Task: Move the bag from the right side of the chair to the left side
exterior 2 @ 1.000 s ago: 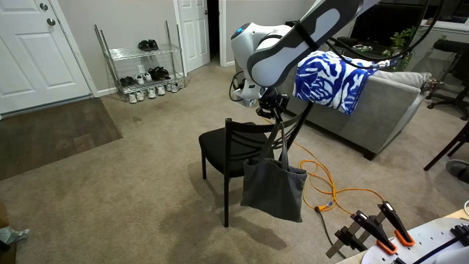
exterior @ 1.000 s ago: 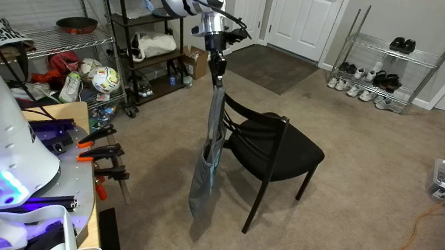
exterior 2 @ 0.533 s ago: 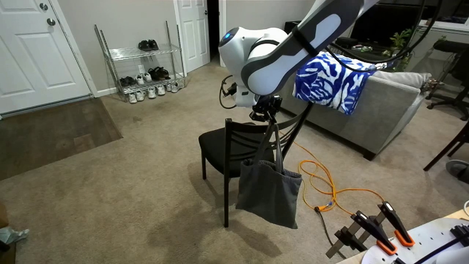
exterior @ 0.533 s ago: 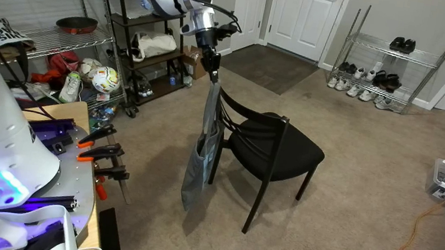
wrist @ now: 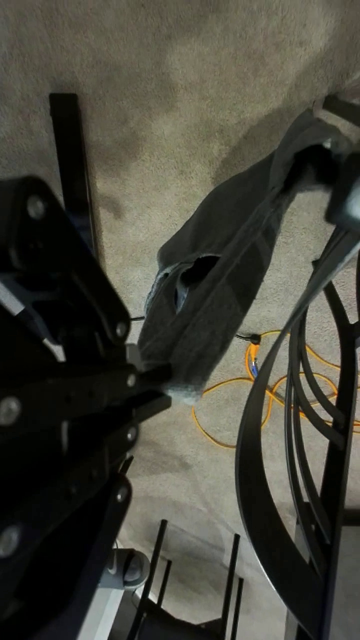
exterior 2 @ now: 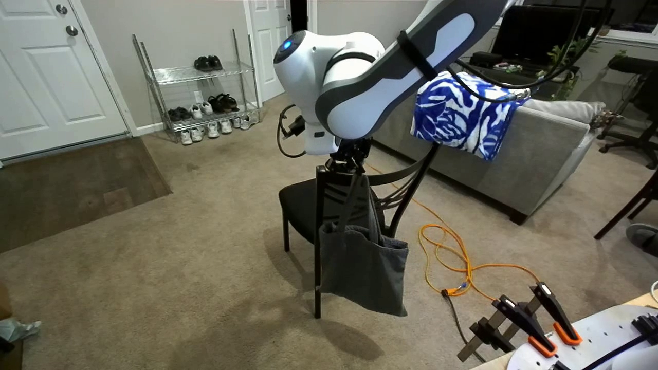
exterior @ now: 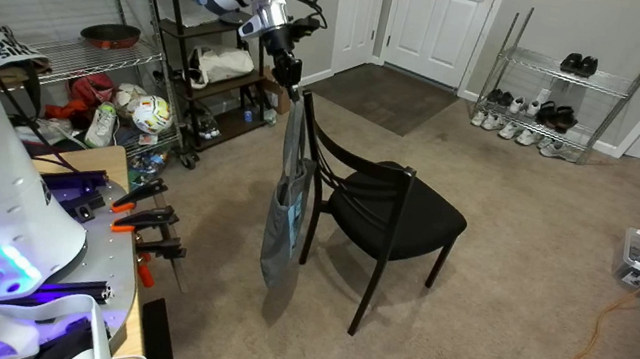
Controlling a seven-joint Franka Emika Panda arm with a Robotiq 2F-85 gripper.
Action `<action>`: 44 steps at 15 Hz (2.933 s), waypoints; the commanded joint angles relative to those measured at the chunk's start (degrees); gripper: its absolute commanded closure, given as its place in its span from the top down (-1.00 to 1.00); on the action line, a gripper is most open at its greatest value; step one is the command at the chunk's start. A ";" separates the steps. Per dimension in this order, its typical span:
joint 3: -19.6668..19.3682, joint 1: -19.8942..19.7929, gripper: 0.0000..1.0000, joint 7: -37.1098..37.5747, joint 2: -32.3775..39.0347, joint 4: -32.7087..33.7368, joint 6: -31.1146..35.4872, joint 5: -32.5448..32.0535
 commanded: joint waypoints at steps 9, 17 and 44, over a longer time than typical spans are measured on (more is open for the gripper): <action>1.99 0.65 -0.96 2.70 -2.87 2.51 5.27 -0.38; 2.09 0.64 -0.97 4.72 -5.84 2.52 8.38 -0.35; -3.74 -9.29 -0.01 3.93 2.88 8.76 4.69 10.27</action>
